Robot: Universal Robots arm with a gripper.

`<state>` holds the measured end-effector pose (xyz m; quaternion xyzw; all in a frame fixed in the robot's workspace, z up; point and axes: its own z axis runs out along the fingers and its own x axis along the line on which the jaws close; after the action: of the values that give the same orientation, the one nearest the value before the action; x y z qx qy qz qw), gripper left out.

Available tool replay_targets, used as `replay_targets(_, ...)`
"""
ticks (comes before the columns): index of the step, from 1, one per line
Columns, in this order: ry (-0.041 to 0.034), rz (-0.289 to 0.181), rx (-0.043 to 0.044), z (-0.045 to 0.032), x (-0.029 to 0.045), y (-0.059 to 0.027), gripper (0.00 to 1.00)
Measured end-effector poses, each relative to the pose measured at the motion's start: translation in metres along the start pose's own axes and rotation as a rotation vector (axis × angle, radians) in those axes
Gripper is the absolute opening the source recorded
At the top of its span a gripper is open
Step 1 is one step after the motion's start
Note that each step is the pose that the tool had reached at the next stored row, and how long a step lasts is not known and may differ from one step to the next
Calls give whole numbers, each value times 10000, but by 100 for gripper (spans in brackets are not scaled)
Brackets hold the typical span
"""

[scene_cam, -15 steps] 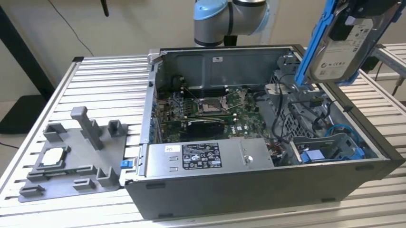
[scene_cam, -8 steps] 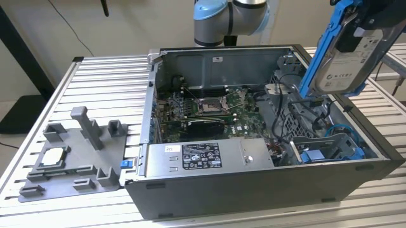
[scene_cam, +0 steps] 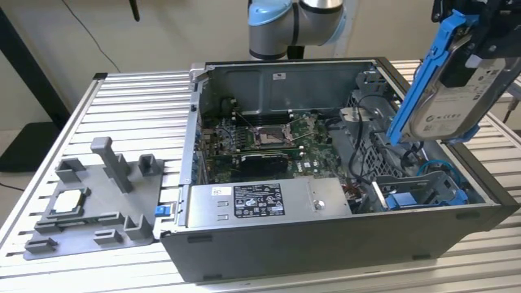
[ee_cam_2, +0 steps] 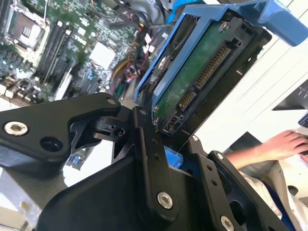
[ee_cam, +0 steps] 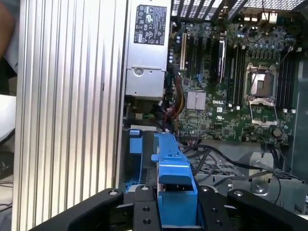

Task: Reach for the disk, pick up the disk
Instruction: 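Pick up the disk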

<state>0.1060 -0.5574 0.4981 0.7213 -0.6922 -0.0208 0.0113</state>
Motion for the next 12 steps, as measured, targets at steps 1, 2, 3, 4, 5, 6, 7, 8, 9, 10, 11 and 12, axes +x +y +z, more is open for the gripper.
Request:
replay_targets(1,1,1,0,4,30,14,0)
replay_targets(2,2,0,0,9,58,26,0)
replay_targets(3,0,1,0,15,85,38,0)
replay_targets(4,1,0,0,21,110,51,0)
replay_targets(5,1,1,0,27,131,63,0)
replay_targets(6,1,1,0,33,146,74,0)
replay_targets(7,2,1,0,39,157,84,0)
replay_targets(8,1,1,0,46,166,94,0)
replay_targets(9,-2,1,-1,54,173,102,0)
replay_targets(10,0,0,0,62,177,106,0)
replay_targets(11,1,0,0,70,184,109,0)
replay_targets(12,2,0,0,82,192,111,0)
